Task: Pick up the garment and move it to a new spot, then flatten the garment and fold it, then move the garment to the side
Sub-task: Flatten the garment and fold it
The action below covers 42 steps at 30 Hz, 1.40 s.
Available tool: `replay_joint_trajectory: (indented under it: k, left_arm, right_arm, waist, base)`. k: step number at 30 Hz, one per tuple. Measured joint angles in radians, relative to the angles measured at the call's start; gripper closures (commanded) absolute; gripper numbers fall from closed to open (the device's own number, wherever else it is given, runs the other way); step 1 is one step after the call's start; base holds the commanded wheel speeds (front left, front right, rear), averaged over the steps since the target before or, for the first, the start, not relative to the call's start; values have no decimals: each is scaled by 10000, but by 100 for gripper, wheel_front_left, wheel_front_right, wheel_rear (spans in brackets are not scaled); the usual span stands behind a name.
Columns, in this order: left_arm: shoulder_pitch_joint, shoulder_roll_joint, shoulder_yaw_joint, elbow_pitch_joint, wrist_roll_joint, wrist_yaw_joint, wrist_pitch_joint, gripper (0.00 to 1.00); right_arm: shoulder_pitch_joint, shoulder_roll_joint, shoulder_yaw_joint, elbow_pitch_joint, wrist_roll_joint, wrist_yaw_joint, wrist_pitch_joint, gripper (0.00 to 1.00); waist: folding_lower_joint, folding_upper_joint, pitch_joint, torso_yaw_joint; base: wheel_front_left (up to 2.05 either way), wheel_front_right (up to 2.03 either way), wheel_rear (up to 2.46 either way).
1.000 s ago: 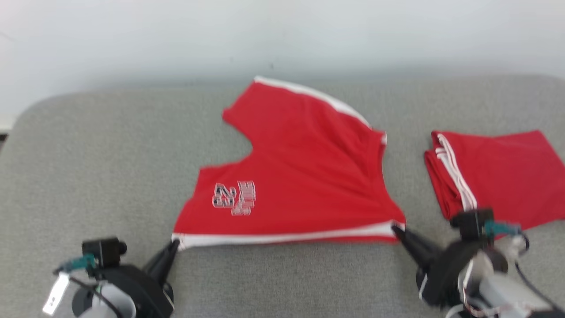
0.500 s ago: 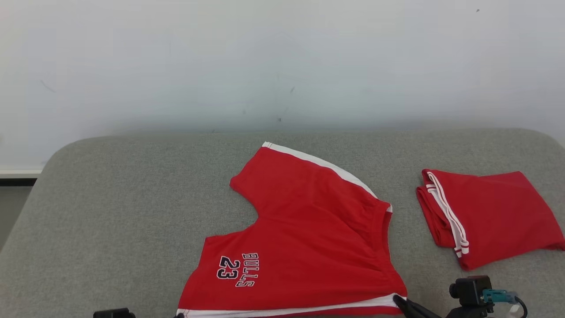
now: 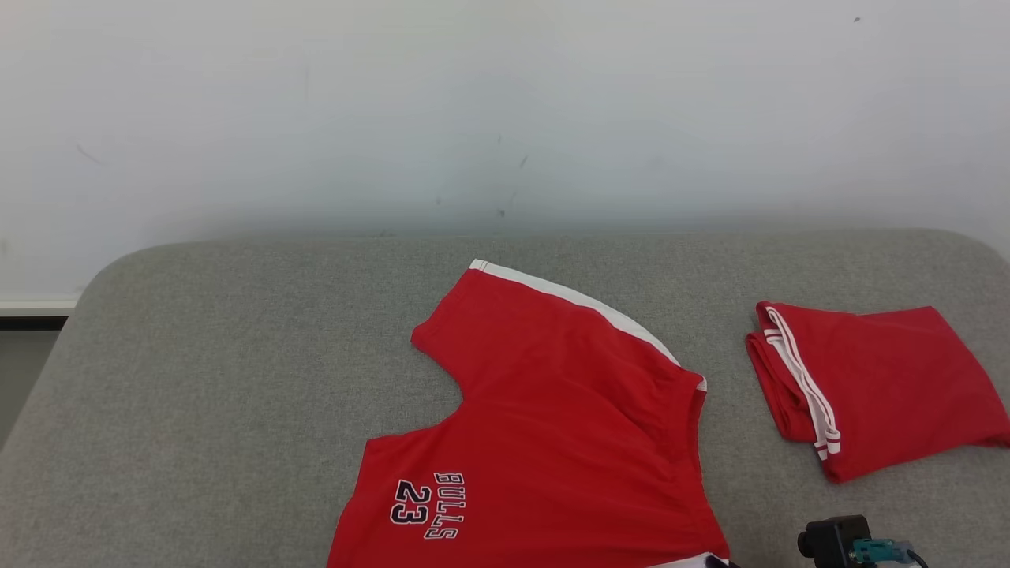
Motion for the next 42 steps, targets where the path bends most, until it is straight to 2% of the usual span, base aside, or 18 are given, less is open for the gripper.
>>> replay_joint_trajectory:
  k: [6, 7, 8, 9, 10, 13, 18, 22, 29, 42]
  left_arm:
    - [0, 0, 8, -13, 0, 178, 84, 100]
    - [-1, -2, 21, -15, 0, 199, 84, 96]
    - [-9, -2, 29, -17, 2, 278, 84, 41]
    - [-14, 0, 44, -21, 4, 297, 84, 0]
    - [-15, -2, 75, -33, 4, 347, 84, 0]
    - [-30, 58, 104, -29, 4, 435, 86, 0]
    - [-35, 77, 105, -65, 4, 453, 127, 0]
    - [-38, 259, 236, -171, 4, 625, 104, 0]
    - [-51, 535, 621, -602, 52, 874, -362, 0]
    - [-40, 803, 805, -1003, 79, 1055, -610, 0]
  right_arm:
    - [-4, 17, 73, 23, -48, -119, 82, 100]
    - [-5, 21, 73, 21, -71, -128, 82, 84]
    - [-8, 23, 73, 19, -73, -128, 84, 51]
    - [-12, 23, 73, 19, -73, -130, 84, 21]
    - [-17, 23, 73, 19, -73, -132, 84, 0]
    - [-28, 8, 46, 42, -73, -219, 84, 0]
    - [-32, -4, -40, 23, -67, -217, 84, 0]
    - [-57, -138, -215, -128, -2, -194, 54, 0]
    - [-62, -389, -604, -780, 303, -42, -203, 0]
    - [104, -878, -600, -1779, 410, -27, -90, 0]
  waist:
    - [0, 0, 60, 0]
    - [0, 0, 71, -2]
    - [0, 0, 80, -4]
    - [0, 0, 91, -5]
    - [0, 0, 100, -6]
    - [0, 0, 119, -1]
    - [1, 0, 124, 31]
    - [0, 0, 101, 71]
    - [0, 0, 26, 111]
    - [0, 0, -35, 64]
  base:
    - [0, 0, 0]
    - [0, 0, 0]
    - [0, 0, 0]
    - [0, 0, 0]
    - [0, 0, 0]
    - [0, 0, 0]
    - [0, 0, 0]
    - [0, 0, 0]
    - [0, 0, 0]
    - [0, 0, 0]
